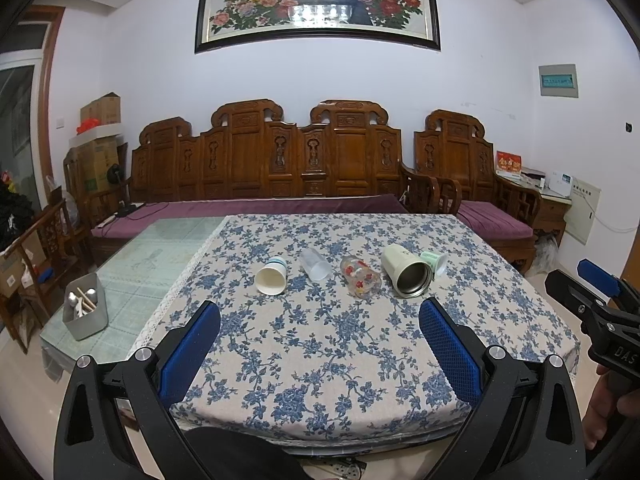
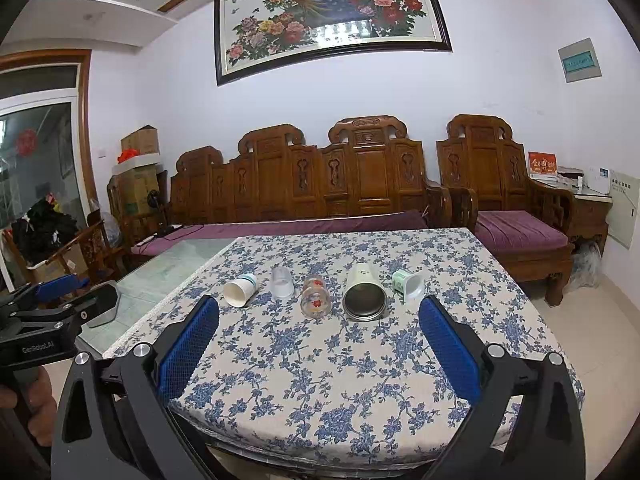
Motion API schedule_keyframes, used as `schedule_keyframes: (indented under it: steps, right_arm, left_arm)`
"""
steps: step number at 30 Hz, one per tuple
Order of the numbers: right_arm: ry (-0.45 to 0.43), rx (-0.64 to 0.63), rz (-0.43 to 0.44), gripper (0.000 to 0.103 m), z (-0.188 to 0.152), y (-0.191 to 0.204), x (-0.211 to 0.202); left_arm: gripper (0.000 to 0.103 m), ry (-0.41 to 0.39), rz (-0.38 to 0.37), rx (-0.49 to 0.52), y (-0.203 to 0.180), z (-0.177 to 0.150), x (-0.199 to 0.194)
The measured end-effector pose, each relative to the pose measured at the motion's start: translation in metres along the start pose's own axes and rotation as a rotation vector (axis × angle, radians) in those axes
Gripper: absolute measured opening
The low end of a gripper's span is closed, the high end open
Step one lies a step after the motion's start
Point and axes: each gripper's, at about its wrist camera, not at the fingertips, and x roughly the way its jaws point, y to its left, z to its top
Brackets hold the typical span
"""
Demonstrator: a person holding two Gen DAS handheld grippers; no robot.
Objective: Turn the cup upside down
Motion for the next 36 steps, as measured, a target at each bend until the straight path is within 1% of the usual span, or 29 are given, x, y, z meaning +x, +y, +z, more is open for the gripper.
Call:
schedule_keyframes:
  steps: [26, 32, 36]
  right_arm:
    - [0.0, 0.002, 0.0, 0.101, 0.0, 0.0, 0.0]
    - [0.018, 0.004, -0.002, 0.101, 0.0, -0.002, 0.004]
    - [0.038, -0.004, -0.013, 0.101, -0.004, -0.013, 0.026]
  left_arm:
    - [0.096, 0.002, -0.002, 0.004, -0.004, 0.001, -0.001]
    - [0.096, 0.036, -0.008, 0.021, -0.008, 0.001, 0.015]
    - [0.096, 0.077, -0.015, 0.053, -0.012, 0.0, 0.037]
